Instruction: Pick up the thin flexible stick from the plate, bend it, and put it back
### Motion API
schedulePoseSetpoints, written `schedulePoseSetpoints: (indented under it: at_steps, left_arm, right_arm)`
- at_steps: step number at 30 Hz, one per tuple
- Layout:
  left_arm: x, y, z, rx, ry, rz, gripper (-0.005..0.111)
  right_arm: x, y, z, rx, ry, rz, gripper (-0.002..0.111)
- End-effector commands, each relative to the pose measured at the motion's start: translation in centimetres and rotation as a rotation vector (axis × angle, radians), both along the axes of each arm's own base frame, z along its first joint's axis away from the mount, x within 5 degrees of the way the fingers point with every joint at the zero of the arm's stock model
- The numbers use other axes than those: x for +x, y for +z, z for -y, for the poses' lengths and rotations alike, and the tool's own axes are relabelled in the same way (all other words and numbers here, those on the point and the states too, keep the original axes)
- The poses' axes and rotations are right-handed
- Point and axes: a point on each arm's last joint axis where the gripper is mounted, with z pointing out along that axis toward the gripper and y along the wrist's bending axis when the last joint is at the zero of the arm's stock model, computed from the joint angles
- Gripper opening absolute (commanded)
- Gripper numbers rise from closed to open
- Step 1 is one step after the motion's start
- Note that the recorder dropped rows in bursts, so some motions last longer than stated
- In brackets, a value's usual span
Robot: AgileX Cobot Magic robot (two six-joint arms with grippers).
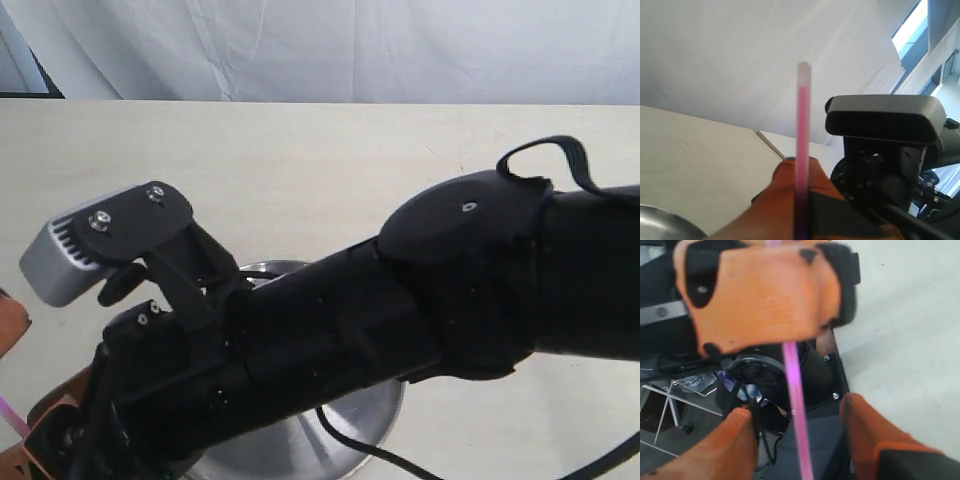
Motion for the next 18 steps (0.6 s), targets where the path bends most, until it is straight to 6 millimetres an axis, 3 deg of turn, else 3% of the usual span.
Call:
schedulePoseSetpoints:
  at_steps: [1, 4, 18]
  left_arm:
    - [-0.3, 0.0, 0.1, -0.014, -0.037, 0.003, 0.000]
    - [-0.3, 0.2, 0.1, -0.055, -0.046, -0.009, 0.000]
    - [-0.5, 0.6, 0.1, -0.118, -0.080, -0.021, 0.000]
  right_arm:
    - [0.6, -0.5, -0.8, -0.018, -0.012, 0.010, 0.037]
    - [1.0, -1.2, -1.3, -0.035, -0.006, 0.026, 0.001]
    - [3.2, -4.3, -2.5, -0.148, -0.115, 0.054, 0.000]
